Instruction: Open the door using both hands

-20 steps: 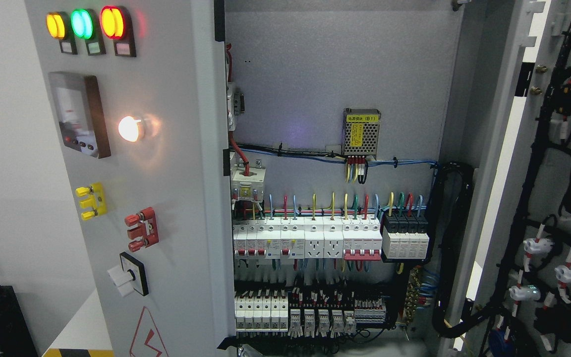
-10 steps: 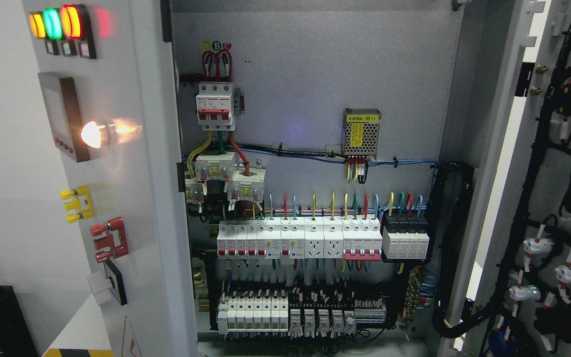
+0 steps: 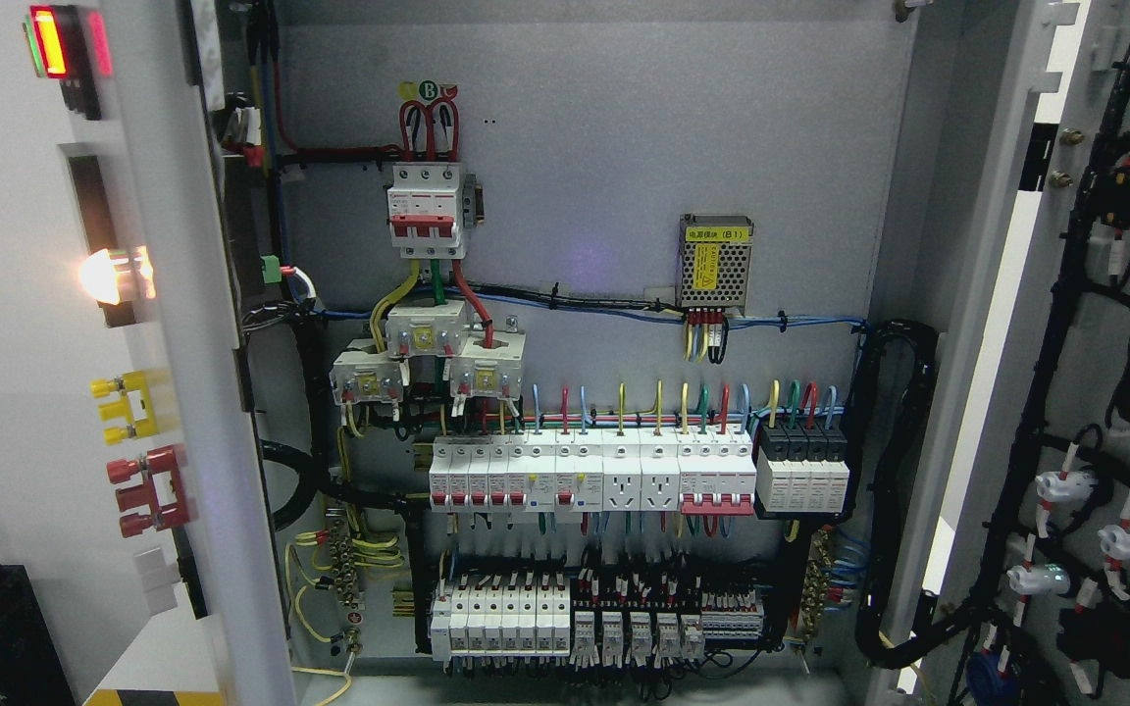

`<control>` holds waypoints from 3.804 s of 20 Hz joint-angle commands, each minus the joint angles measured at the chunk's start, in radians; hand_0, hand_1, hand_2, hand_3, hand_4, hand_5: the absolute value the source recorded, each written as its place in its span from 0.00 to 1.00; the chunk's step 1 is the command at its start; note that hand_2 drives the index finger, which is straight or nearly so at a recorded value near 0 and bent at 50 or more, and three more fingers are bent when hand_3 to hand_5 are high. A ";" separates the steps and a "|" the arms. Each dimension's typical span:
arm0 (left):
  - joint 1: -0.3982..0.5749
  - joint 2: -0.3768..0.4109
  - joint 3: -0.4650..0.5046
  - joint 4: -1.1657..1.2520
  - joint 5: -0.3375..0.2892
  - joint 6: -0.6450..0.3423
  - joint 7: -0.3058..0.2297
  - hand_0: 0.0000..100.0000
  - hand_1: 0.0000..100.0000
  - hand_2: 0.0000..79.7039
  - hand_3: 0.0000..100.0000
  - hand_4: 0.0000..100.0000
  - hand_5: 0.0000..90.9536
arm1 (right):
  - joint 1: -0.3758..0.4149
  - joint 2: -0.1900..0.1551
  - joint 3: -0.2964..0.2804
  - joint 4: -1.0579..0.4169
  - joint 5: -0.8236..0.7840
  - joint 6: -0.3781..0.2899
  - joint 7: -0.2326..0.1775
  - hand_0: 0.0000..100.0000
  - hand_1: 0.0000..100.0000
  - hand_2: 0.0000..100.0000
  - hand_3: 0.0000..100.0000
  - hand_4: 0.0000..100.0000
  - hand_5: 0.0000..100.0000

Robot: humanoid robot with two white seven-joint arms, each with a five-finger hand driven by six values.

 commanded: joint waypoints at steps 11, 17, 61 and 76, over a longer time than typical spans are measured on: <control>0.017 0.000 0.000 0.000 0.000 0.000 0.001 0.12 0.39 0.00 0.00 0.00 0.00 | -0.053 0.095 0.101 0.020 0.002 0.071 -0.016 0.12 0.39 0.00 0.00 0.00 0.00; 0.017 0.000 0.000 0.000 0.002 0.000 0.001 0.12 0.39 0.00 0.00 0.00 0.00 | -0.076 0.136 0.102 0.020 0.004 0.109 -0.018 0.12 0.39 0.00 0.00 0.00 0.00; 0.018 -0.003 0.009 0.008 0.008 0.001 -0.013 0.12 0.39 0.00 0.00 0.00 0.00 | 0.351 -0.210 -0.226 -0.019 0.014 -0.212 -0.142 0.12 0.39 0.00 0.00 0.00 0.00; 0.096 -0.014 -0.084 -0.411 0.002 -0.008 -0.016 0.12 0.39 0.00 0.00 0.00 0.00 | 0.691 -0.301 -0.386 -0.175 0.014 -0.535 -0.134 0.12 0.39 0.00 0.00 0.00 0.00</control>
